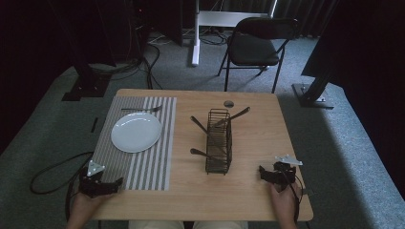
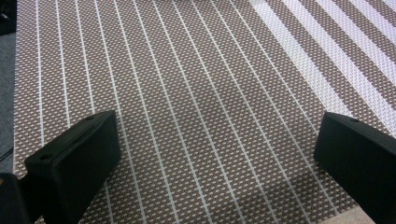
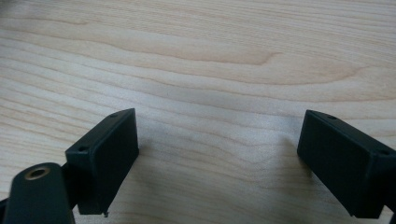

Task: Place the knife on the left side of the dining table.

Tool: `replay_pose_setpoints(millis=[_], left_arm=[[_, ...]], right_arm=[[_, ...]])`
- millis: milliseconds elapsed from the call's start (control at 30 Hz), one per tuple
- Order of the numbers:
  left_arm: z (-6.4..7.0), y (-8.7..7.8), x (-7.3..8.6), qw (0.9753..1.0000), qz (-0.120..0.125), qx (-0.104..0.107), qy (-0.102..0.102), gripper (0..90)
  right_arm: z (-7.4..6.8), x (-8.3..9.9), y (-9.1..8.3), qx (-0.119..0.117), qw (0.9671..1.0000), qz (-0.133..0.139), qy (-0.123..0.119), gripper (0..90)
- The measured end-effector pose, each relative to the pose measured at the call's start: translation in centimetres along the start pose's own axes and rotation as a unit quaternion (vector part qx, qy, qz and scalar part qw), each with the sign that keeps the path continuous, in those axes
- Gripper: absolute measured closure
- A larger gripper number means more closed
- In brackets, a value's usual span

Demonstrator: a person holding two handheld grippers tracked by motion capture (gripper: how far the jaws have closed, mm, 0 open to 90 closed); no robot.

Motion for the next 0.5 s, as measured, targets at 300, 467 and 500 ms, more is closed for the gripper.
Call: replay_pose_setpoints(millis=[300,467,500], left_arm=[[-0.04,-0.08,0.07,1.0,0.001,0.004,0.004,1.0],[0.08,-0.18,0.11,0.9999,0.004,0.005,0.008,2.3],[0.1,-0.21,0.13,0.9999,0.003,0.005,0.008,3.1]], right_arm=[[0.0,0.0,0.0,0.0,1.0,0.0,0.0,11.5],[0.0,0.0,0.0,0.0,1.0,0.0,0.0,11.5],[0.0,0.0,0.0,0.0,1.0,0.0,0.0,11.5]])
Point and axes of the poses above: each handheld gripper's, and its own axes: y roughly forward along the jaws, x roughly out of its underside, z roughly to its right, the point moved 6 cm from there along y, roughly forward along the jaws, and after that the axes turned 6 degrees about x, right-handed, at the moved point
